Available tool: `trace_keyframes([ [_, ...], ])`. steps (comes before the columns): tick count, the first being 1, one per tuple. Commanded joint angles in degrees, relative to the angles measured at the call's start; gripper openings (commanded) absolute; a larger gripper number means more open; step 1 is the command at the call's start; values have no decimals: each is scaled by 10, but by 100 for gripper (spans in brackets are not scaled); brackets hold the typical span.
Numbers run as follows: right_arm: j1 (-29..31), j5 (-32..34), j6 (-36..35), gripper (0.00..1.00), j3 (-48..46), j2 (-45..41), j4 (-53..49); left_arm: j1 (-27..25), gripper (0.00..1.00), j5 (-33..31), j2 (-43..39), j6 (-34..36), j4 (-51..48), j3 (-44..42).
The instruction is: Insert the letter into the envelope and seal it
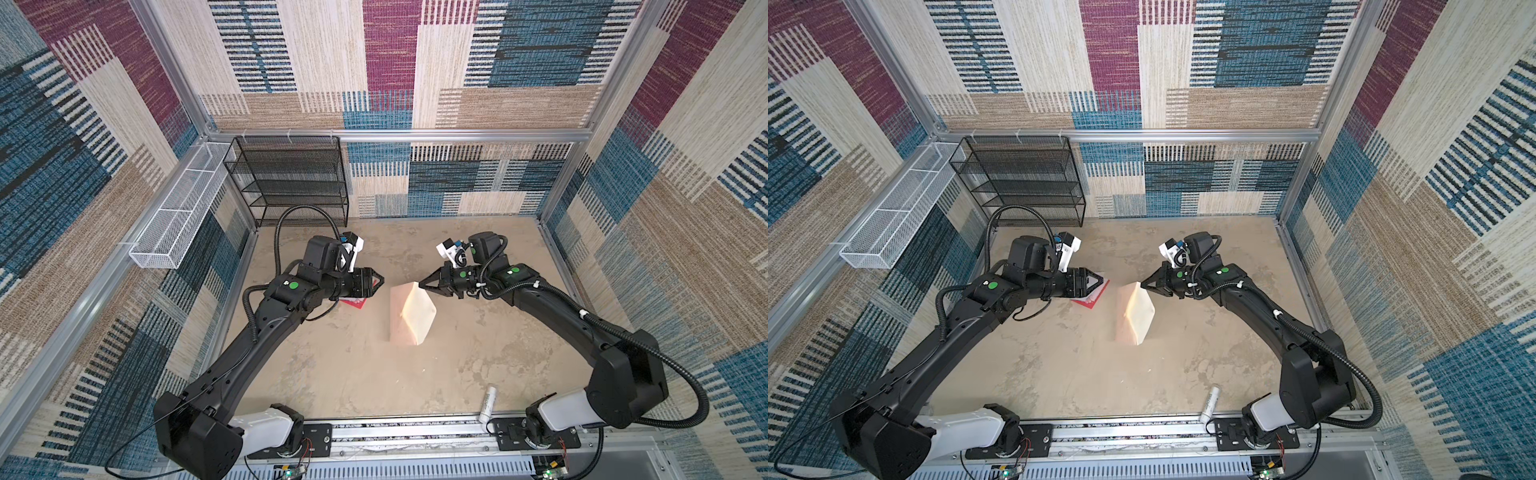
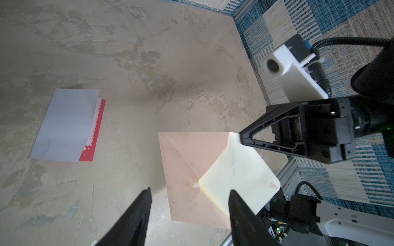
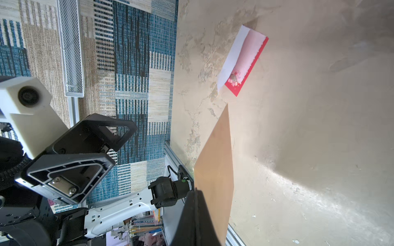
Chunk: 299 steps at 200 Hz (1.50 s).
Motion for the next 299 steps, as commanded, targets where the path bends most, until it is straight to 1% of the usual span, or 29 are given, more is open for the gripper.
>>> trace_keyframes([
  [1,2,-24,4,3,-21,11,22,1,61,-15,-10,-13,13,-11],
  [22,2,-23,-28,3,-49,26,21,0,61,-13,-10,-14,9,-17],
  [50,1,-12,-109,4,-67,59,20,1,61,-12,-12,-15,13,-22],
  [70,-6,-9,-142,6,-87,74,39,1,61,-15,-12,-9,5,-18],
  [114,-26,17,-219,9,-79,119,18,1,61,-28,-11,10,-11,-5],
  [124,-30,28,-234,11,-76,124,16,2,61,-29,-9,11,-12,-4],
  [131,-32,37,-245,18,-73,127,15,1,61,-29,-7,11,-11,-4],
  [137,-33,41,-253,20,-71,129,15,2,61,-28,-6,11,-9,-4],
  [164,-37,52,-278,24,-62,145,10,2,61,-28,5,11,-10,4],
  [209,-41,74,-276,30,-53,145,4,2,61,-33,19,15,-22,23],
  [240,-41,94,-252,35,-35,123,2,2,61,-48,21,6,-26,23],
  [281,-41,151,-177,47,-27,61,12,3,63,-84,38,-29,-36,34],
  [299,-41,186,-140,49,-37,31,25,3,64,-106,44,-51,-44,34],
])
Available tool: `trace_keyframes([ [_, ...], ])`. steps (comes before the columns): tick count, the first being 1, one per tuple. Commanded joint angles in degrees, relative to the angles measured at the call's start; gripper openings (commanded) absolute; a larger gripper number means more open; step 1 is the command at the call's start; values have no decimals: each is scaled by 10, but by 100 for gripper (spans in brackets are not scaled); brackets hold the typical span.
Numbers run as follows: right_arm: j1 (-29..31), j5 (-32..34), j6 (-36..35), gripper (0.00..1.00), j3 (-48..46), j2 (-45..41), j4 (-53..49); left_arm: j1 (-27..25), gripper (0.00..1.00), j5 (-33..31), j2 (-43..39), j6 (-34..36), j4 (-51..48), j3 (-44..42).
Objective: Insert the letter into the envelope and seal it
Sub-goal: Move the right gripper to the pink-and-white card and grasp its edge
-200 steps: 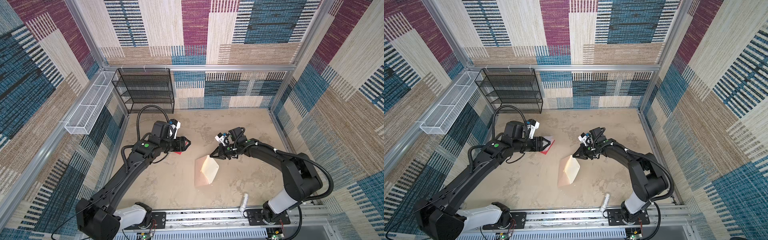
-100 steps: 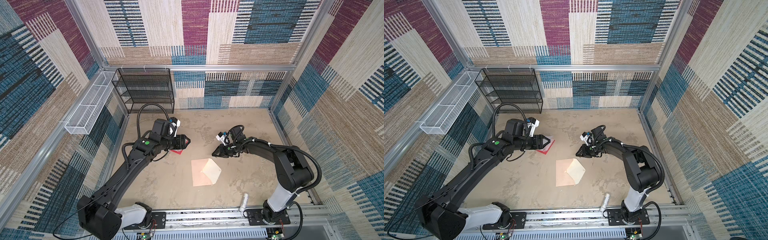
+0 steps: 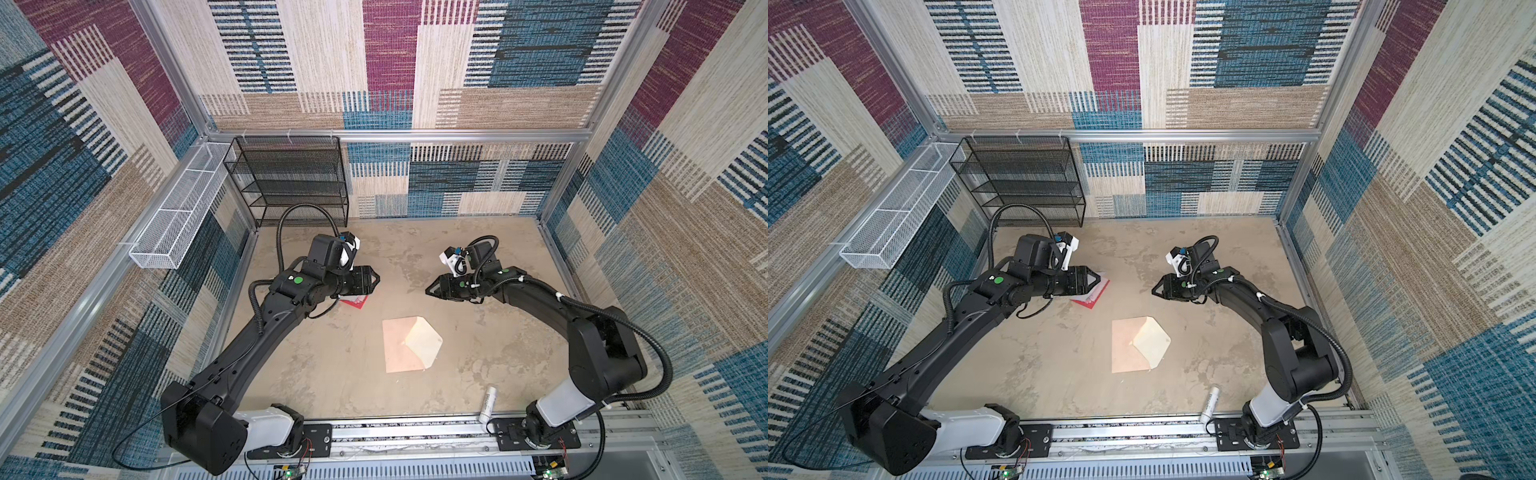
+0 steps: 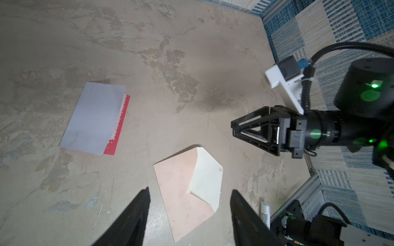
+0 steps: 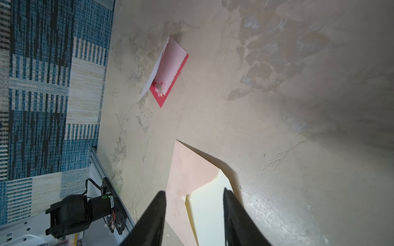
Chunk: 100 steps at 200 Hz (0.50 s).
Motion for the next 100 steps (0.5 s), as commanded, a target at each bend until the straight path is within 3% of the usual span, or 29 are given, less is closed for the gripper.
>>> trace_keyframes([
  [1,0,58,65,49,-7,-33,29,0,64,-44,6,-35,-19,6],
  [36,22,70,191,50,-60,-68,126,4,65,-65,0,-46,-15,-1],
  [65,92,144,272,50,-62,-46,198,43,66,-19,-10,11,-17,-15],
  [100,144,216,325,53,-7,1,222,97,67,36,-41,-3,18,-69],
])
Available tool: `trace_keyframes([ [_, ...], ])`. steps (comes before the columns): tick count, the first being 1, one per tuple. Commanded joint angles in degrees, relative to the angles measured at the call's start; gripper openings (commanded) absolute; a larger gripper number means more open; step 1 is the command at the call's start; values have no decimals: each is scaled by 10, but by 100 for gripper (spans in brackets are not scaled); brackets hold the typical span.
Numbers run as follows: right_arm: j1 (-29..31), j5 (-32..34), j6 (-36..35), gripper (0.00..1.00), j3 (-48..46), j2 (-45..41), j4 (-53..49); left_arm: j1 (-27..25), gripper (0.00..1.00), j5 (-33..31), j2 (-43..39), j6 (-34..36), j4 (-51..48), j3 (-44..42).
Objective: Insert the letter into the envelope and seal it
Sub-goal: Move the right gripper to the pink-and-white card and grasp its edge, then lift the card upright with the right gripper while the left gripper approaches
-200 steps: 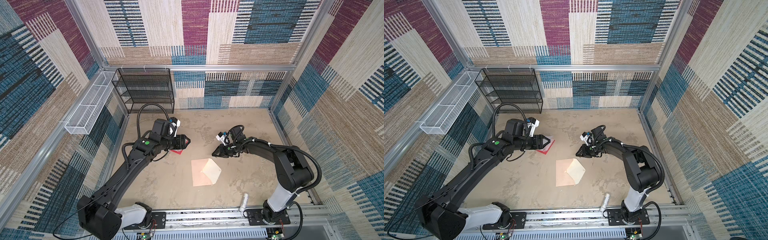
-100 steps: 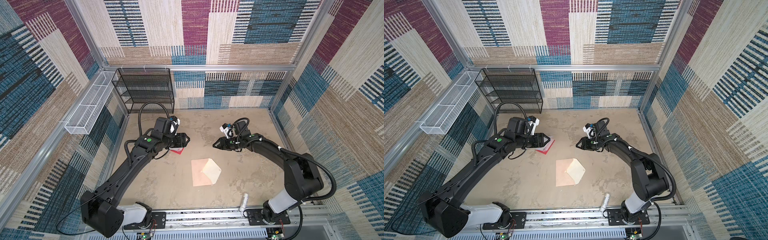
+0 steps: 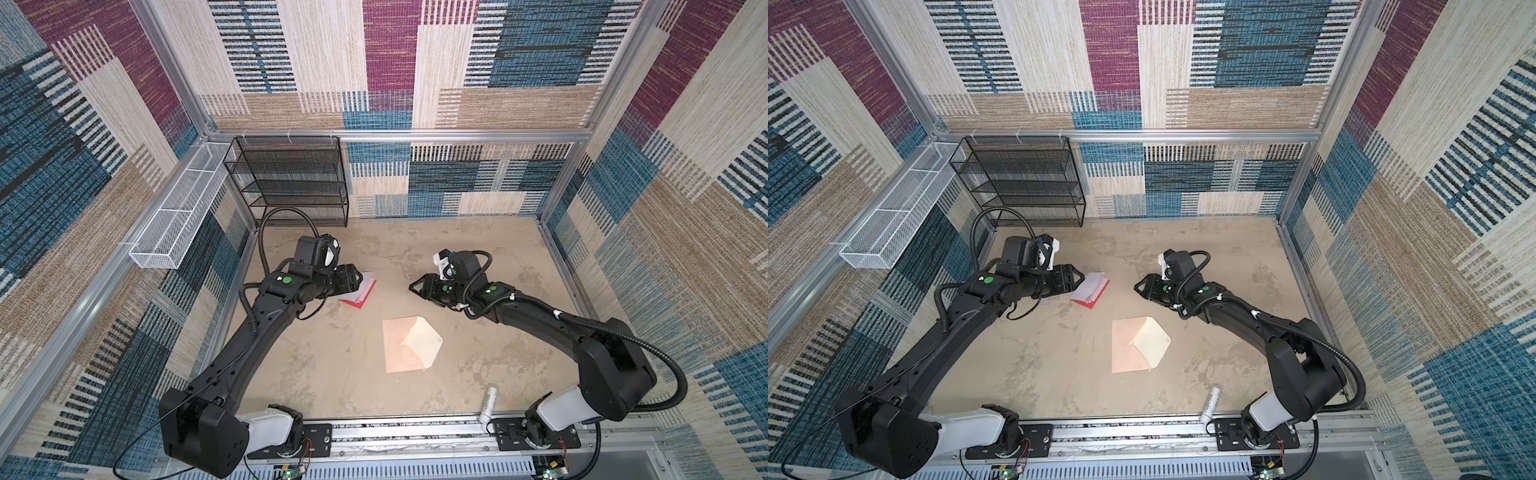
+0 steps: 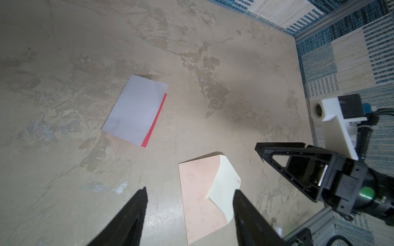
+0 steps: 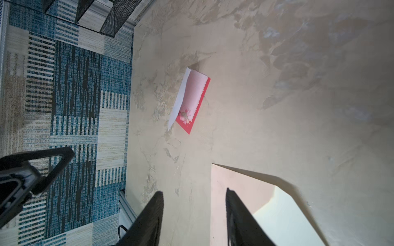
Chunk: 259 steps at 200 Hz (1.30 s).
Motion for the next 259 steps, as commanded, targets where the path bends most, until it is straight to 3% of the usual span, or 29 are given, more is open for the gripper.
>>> trace_keyframes([
  [1,19,77,60,53,38,26,61,18,67,46,-18,9,26,-26],
  [75,63,39,71,61,122,166,94,28,68,-5,-84,-30,-2,-53],
  [168,96,36,90,60,241,334,118,33,68,21,-112,-40,-29,-66],
  [229,99,18,102,51,291,396,117,38,68,25,-120,-34,-31,-74],
  [259,101,15,111,38,311,416,116,42,68,30,-119,-30,-31,-74],
])
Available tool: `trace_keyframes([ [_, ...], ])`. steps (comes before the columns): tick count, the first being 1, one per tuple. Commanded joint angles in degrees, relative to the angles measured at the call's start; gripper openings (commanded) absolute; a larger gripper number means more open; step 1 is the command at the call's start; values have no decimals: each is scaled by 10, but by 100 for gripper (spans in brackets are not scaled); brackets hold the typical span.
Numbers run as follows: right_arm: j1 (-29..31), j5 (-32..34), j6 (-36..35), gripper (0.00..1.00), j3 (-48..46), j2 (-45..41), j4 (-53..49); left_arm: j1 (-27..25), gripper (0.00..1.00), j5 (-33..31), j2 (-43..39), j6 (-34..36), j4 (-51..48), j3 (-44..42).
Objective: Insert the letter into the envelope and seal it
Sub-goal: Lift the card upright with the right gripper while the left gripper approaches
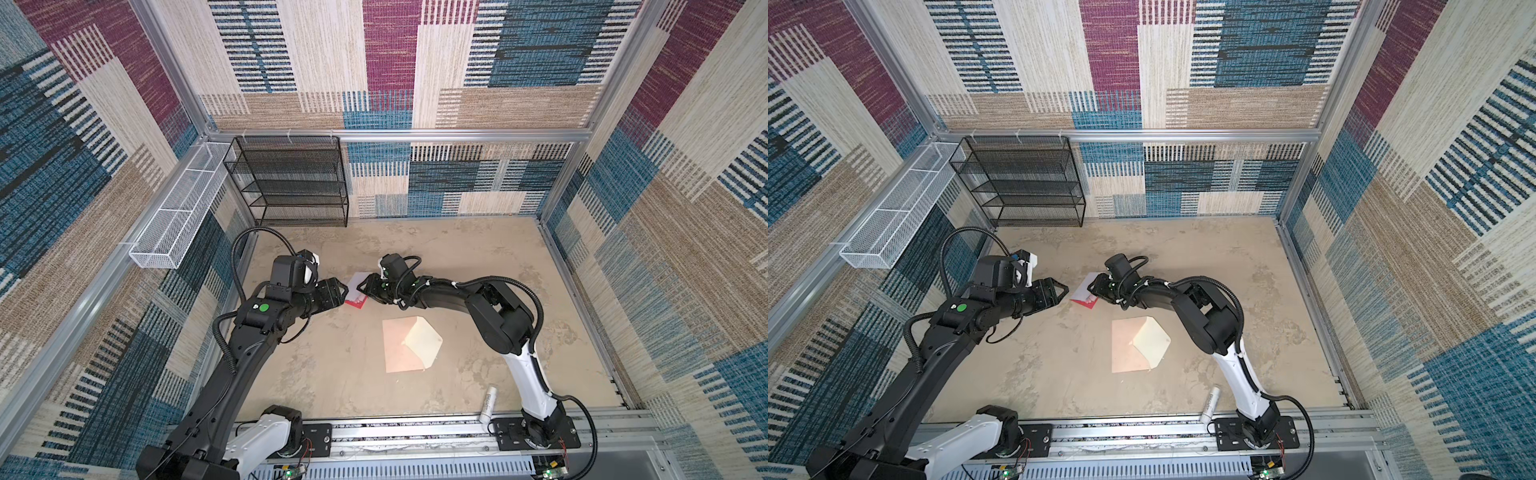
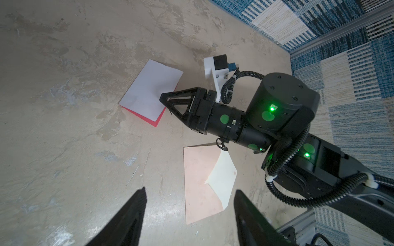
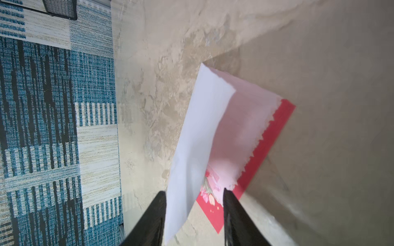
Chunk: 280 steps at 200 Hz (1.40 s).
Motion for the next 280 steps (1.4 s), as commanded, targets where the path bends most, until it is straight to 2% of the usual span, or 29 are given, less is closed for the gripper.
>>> trace_keyframes([
  [1,3,-10,16,37,13,10,18,3,68,11,0,7,-8,0],
  [53,2,-3,26,12,15,14,19,12,68,21,4,14,-7,0],
  [91,3,0,19,2,12,1,20,25,68,34,8,15,0,0],
  [164,3,-3,-95,0,-3,-80,-28,64,71,79,28,24,24,13],
  [217,-7,-30,-180,1,-11,-153,-68,86,73,96,56,70,22,58],
  [247,-29,-66,-214,2,-30,-207,-82,88,68,151,77,66,57,70],
  [280,-71,-125,-231,2,-51,-267,-101,88,69,217,99,56,102,81],
])
